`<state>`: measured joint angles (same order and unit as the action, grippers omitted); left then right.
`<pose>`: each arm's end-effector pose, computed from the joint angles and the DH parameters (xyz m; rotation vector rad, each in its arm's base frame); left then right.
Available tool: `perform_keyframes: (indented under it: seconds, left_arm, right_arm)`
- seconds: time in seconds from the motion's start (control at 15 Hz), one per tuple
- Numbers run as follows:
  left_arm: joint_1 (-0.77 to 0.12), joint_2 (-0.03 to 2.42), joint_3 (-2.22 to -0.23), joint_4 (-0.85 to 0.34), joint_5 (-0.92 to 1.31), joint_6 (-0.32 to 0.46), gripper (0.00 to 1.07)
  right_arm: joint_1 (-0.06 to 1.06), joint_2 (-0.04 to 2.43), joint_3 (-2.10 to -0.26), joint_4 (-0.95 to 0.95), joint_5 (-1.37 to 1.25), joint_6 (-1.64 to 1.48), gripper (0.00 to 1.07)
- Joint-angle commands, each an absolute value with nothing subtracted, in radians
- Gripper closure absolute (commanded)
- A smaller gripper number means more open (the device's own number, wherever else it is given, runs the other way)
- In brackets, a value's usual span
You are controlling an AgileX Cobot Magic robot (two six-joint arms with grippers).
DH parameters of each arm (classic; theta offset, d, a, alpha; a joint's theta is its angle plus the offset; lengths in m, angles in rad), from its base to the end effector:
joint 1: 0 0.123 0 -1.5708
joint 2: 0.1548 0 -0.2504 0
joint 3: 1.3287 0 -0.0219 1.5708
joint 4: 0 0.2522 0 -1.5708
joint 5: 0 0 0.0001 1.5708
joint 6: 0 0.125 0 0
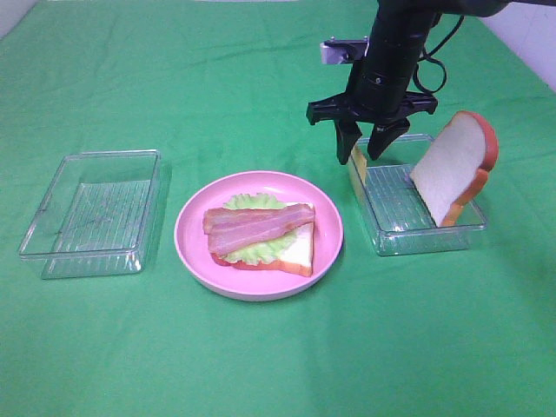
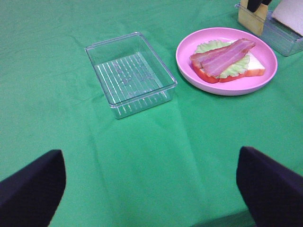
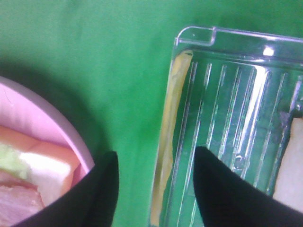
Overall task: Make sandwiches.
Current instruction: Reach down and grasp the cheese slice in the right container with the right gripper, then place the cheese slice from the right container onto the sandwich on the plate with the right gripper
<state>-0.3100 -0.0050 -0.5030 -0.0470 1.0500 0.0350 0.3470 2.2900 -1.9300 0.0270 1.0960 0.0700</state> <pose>0.0567 -0.0235 0.2650 0.3509 2.0017 -0.2296 0.4370 0.1612 0.1144 -0.3925 2.9213 0.0983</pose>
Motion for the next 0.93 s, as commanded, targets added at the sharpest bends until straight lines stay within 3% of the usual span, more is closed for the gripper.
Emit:
perform_keyframes:
  seconds: [0.07, 0.13, 0.33, 0.67, 0.93]
  left_arm:
    - [-0.311, -0.025, -0.502, -0.053, 1.039, 0.036, 0.14]
    - [-0.311, -0.025, -0.502, -0.053, 1.039, 0.036, 0.14]
    - [-0.311, -0.025, -0.502, -0.053, 1.039, 0.036, 0.14]
    - [-0.311, -0.025, -0.502, -0.053, 1.039, 0.036, 0.14]
    - [-0.311, -0.025, -0.502, -0.053, 1.039, 0.036, 0.14]
  right_arm:
    - [0.346, 2.29, -1.937, 0.0, 1.09, 0.078, 0.81]
    - [0.346, 2.29, -1.937, 0.0, 1.09, 0.078, 0.81]
    - [0.346, 2.29, -1.937, -0.018, 1.089, 0.078, 1.07]
    - [0.346, 2.273, -1.937, -0.031, 1.1, 0.078, 1.07]
    - [0.347, 2.123, -1.937, 0.032, 1.132, 0.055, 1.07]
